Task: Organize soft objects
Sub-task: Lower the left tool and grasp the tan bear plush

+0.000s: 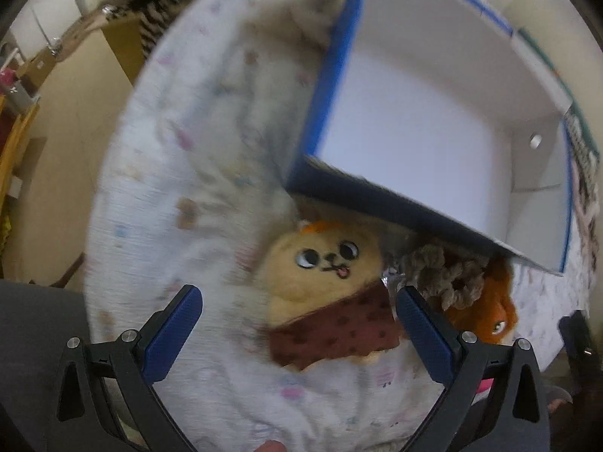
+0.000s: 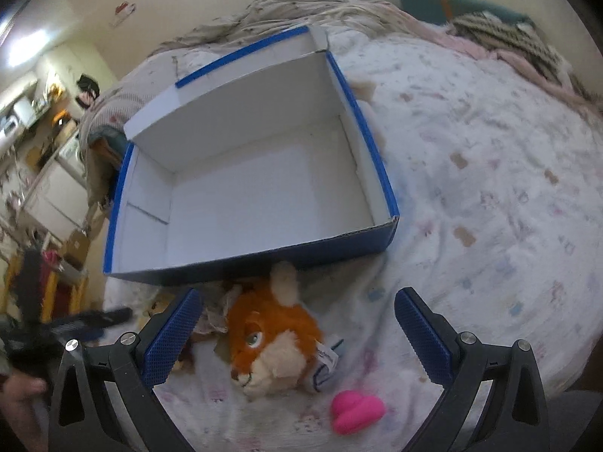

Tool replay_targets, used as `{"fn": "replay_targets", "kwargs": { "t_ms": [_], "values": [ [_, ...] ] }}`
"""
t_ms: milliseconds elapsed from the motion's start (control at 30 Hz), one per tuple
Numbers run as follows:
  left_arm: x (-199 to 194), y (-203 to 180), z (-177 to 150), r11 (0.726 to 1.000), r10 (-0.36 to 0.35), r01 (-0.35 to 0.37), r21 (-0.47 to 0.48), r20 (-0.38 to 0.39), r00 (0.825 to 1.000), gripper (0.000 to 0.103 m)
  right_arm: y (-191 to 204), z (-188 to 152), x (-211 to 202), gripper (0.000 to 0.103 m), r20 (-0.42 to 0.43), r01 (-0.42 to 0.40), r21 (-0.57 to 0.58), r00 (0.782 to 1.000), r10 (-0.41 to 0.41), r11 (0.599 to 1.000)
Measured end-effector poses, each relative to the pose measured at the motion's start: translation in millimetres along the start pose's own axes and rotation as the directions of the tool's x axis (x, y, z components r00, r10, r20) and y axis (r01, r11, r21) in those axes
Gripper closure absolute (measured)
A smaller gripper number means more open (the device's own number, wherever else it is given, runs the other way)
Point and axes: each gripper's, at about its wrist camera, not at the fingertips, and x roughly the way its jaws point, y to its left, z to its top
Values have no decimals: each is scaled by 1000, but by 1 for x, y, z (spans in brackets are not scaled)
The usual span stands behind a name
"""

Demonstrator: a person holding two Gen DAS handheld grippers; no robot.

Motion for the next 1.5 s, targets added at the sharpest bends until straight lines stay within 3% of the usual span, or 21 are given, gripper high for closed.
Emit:
{"fn": "replay_targets", "kwargs": {
  "t_ms": [100, 200, 533, 600, 633, 833, 933, 1033, 1167, 1233, 1333, 1500],
  "values": [
    [22, -9, 1, 1000, -2, 1, -18, -52, 999, 1, -2, 4, -2, 0, 21, 9, 1, 1000, -9, 1000],
    [35, -16, 2, 999, 39, -40, -4, -67, 997, 5, -6, 5, 2, 0, 8, -1, 18, 1000, 1, 1000],
    [66, -38, -9, 996, 80, -74, 53, -127, 989, 8, -15, 13, 6, 0, 15, -21, 75, 1000, 20, 997],
    [74, -44, -12, 995, 77, -68, 74, -130, 989, 22, -21, 15, 6, 0, 14, -27, 99, 1000, 25, 995],
    [75, -47, -15, 995, 79, -70, 78, -125, 989, 23, -23, 15, 6, 0, 11, -28, 111, 1000, 27, 993],
    [52, -57, -22, 990, 73, -62, 123, -82, 994, 27, -30, 12, 10, 0, -20, -55, 153, 998, 59, 987],
    [25, -53, -26, 990, 22, -14, 143, -50, 999, 27, -27, 12, 14, 0, -40, -85, 151, 995, 92, 985],
    [0, -44, -27, 983, 24, -24, 184, 1, 1000, 27, -24, 9, 23, 0, -90, -138, 159, 984, 153, 978],
    [-13, -41, -30, 979, 47, -53, 197, 37, 998, 27, -20, 5, 40, 0, -180, -231, 199, 947, 267, 952],
    [-13, -41, -30, 979, 53, -63, 192, 60, 997, 27, -16, 0, 49, 6, -227, -248, 206, 929, 293, 947],
    [-14, -31, -35, 984, 47, -57, 169, 63, 997, 27, -10, -7, 62, 9, -293, -223, 196, 916, 274, 955],
    [-16, -26, -32, 984, 55, -66, 164, 74, 996, 27, 7, -14, 76, 26, -360, -200, 125, 904, 232, 972]
  ]
}}
